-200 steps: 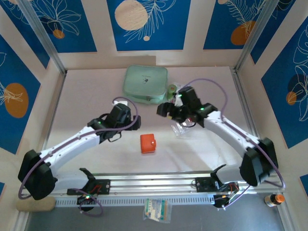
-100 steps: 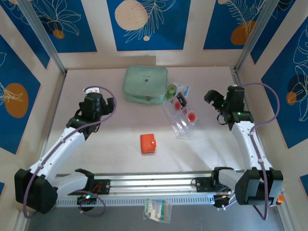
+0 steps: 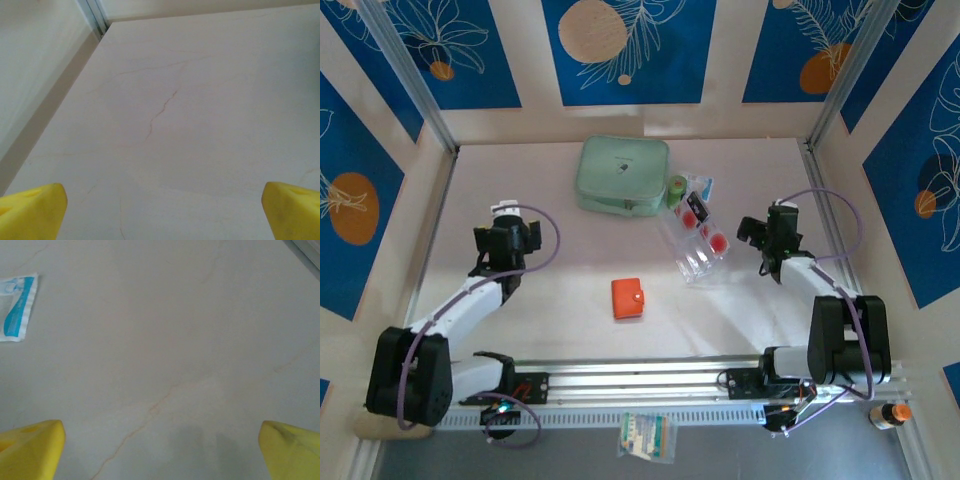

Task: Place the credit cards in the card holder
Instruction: Reset both arms

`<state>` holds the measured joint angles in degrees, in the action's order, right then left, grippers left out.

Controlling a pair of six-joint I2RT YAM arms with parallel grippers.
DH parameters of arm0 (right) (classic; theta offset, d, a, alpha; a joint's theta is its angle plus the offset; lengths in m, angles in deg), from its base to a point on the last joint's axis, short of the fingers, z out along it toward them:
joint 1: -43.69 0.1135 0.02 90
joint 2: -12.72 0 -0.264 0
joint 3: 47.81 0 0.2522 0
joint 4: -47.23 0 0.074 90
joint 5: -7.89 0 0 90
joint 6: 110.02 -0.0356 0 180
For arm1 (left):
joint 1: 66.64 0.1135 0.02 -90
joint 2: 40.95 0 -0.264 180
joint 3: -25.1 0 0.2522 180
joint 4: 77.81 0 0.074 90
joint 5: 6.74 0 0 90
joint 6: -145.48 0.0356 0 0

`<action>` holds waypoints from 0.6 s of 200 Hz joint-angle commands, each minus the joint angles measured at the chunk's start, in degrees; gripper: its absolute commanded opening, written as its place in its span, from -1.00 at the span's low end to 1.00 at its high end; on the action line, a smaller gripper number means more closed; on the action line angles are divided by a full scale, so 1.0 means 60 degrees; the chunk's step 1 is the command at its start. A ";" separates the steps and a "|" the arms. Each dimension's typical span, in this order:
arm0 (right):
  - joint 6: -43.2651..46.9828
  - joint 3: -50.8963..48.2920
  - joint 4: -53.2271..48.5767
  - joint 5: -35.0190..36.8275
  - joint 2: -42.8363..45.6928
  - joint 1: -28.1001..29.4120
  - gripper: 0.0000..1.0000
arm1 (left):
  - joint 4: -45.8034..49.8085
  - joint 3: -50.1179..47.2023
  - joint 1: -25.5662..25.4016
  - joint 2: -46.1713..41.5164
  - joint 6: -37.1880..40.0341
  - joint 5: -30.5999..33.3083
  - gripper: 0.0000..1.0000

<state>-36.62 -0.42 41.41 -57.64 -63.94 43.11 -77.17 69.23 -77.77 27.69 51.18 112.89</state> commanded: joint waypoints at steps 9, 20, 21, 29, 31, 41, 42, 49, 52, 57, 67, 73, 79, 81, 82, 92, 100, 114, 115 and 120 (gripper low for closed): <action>0.0848 -0.0395 0.2318 -0.0138 -0.0443 0.0216 0.98 | -0.2222 -0.0660 0.0117 0.0783 0.0518 -0.0016 0.99; 0.1041 -0.0574 0.2924 -0.0322 -0.0651 0.0339 0.99 | -0.2855 -0.0839 0.0125 0.1153 0.0676 -0.0142 0.99; 0.1062 -0.0577 0.2997 -0.0347 -0.0668 0.0349 0.99 | -0.2905 -0.0841 0.0126 0.1192 0.0696 -0.0152 0.99; 0.1199 -0.0460 0.2934 -0.0486 -0.0739 0.0435 0.99 | -0.3290 -0.0933 0.0126 0.1457 0.0817 -0.0285 0.99; 0.1225 -0.0462 0.2956 -0.0533 -0.0768 0.0452 0.98 | -0.3401 -0.0961 0.0127 0.1529 0.0840 -0.0303 0.99; 0.1402 -0.0517 0.3322 -0.0676 -0.0858 0.0527 0.98 | -0.3565 -0.0925 0.0141 0.1770 0.0984 -0.0349 0.99; 0.1425 -0.0519 0.3343 -0.0685 -0.0859 0.0531 0.98 | -0.3538 -0.0914 0.0134 0.1771 0.0989 -0.0387 0.99; 0.1561 -0.0574 0.3632 -0.0790 -0.0913 0.0585 0.99 | -0.3722 -0.0906 0.0182 0.1843 0.1033 -0.0610 0.99; 0.1594 -0.0612 0.3774 -0.0814 -0.0937 0.0604 0.98 | -0.3927 -0.0933 0.0198 0.1917 0.1070 -0.0650 0.99; 0.1582 -0.0683 0.4007 -0.0933 -0.0987 0.0591 0.99 | -0.4220 -0.0976 0.0187 0.1992 0.1122 -0.0716 0.99; 0.1547 -0.0891 0.4549 -0.1100 -0.1200 0.0551 0.99 | -0.4702 -0.1040 0.0223 0.2150 0.1223 -0.0934 0.99; 0.1536 -0.1079 0.5063 -0.1127 -0.1360 0.0547 0.98 | -0.4996 -0.1069 0.0243 0.2275 0.1241 -0.1071 0.99; 0.1579 -0.1247 0.5586 -0.1195 -0.1515 0.0565 0.98 | -0.5274 -0.1104 0.0262 0.2446 0.1286 -0.1230 0.99; 0.1580 -0.1278 0.5721 -0.1200 -0.1530 0.0565 0.99 | -0.5361 -0.1106 0.0275 0.2498 0.1298 -0.1283 0.99; 0.1573 -0.1288 0.5758 -0.1196 -0.1532 0.0565 0.99 | -0.5403 -0.1114 0.0274 0.2531 0.1300 -0.1301 0.99; 0.1501 -0.1245 0.5413 -0.1351 -0.1419 0.0494 0.98 | -0.5698 -0.1141 0.0286 0.2816 0.1311 -0.1427 0.99; 0.1492 -0.1322 0.5675 -0.1395 -0.1460 0.0442 0.98 | -0.6132 -0.1214 0.0289 0.3046 0.1380 -0.1532 0.99; 0.1569 -0.1376 0.5757 -0.1773 -0.1471 0.0405 0.98 | -0.5596 -0.1012 0.0381 0.3020 0.1266 -0.1752 0.99; 0.1575 -0.1388 0.5783 -0.1805 -0.1481 0.0397 0.98 | -0.5600 -0.1001 0.0386 0.3034 0.1262 -0.1770 0.99; 0.1605 -0.1459 0.5920 -0.1965 -0.1517 0.0371 0.98 | -0.5620 -0.0945 0.0419 0.3094 0.1296 -0.1817 0.99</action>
<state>-28.68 -8.29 69.79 -65.00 -72.68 46.02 -106.90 63.22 -76.64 45.31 57.98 105.66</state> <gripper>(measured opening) 0.992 0.996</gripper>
